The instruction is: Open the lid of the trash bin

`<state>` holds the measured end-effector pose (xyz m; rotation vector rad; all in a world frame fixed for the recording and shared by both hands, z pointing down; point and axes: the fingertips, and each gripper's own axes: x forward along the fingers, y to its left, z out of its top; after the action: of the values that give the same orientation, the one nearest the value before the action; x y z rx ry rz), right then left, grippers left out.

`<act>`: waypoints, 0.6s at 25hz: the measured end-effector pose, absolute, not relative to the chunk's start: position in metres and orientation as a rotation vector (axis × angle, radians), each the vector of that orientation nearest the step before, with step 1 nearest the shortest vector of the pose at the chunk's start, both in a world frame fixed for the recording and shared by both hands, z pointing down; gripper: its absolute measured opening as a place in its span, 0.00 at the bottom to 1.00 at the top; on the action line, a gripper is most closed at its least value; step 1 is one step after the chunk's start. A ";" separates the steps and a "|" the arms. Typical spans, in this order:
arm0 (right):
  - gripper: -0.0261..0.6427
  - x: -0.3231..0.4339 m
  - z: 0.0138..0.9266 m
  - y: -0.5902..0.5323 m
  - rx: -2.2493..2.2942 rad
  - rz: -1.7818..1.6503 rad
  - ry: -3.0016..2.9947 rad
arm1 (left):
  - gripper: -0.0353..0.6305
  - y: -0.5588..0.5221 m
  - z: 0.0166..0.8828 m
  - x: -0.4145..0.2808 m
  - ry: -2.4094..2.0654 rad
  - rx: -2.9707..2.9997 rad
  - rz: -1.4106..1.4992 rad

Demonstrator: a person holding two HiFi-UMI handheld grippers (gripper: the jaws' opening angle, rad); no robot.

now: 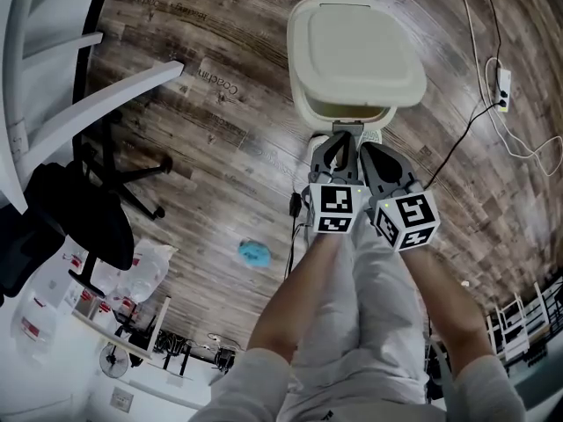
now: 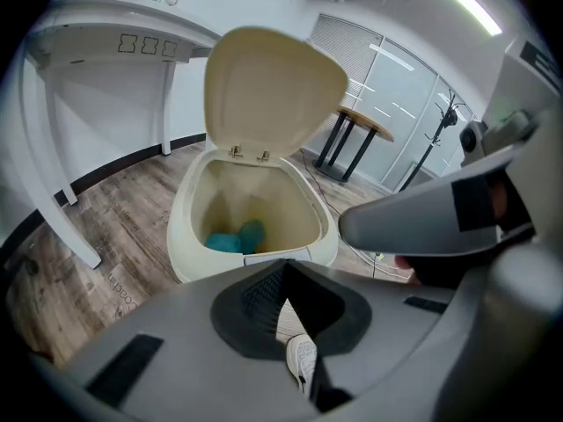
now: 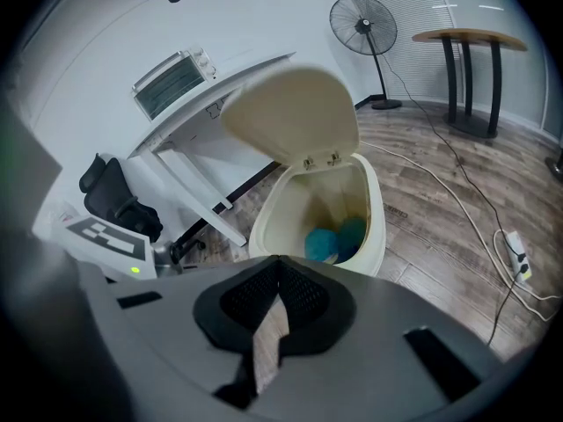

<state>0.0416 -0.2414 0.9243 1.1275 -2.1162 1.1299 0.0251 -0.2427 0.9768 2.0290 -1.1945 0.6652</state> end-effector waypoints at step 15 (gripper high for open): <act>0.06 0.074 0.859 -0.263 1.279 1.088 -2.123 | 0.05 -0.275 0.901 0.014 -1.226 2.179 0.626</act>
<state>0.0736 -0.2632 0.8594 1.2795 -2.1230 1.0880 0.0143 -0.2749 0.9015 2.1787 -1.2260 0.6258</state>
